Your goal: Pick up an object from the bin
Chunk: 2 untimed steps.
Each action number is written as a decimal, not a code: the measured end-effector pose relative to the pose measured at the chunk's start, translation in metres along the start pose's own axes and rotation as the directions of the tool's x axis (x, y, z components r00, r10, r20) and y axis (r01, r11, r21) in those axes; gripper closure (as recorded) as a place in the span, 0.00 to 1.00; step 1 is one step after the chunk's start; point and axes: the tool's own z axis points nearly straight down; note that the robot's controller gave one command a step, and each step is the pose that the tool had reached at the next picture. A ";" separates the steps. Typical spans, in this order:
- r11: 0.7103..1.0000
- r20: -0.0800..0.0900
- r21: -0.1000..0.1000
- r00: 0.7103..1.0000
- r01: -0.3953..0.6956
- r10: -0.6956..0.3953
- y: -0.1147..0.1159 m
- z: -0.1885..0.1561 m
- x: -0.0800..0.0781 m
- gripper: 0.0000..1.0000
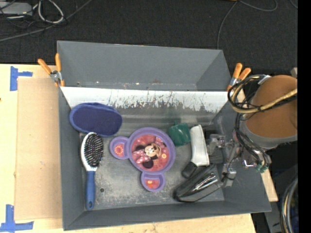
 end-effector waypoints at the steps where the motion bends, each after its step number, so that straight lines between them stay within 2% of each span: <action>1: 1.000 0.006 0.001 1.000 0.004 -0.004 0.000 -0.003 -0.002 0.00; 2: 0.989 0.006 0.002 0.989 0.149 -0.149 0.012 0.050 0.004 0.00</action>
Offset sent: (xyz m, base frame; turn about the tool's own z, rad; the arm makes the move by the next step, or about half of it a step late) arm -0.0128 0.0251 -0.1156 -0.3253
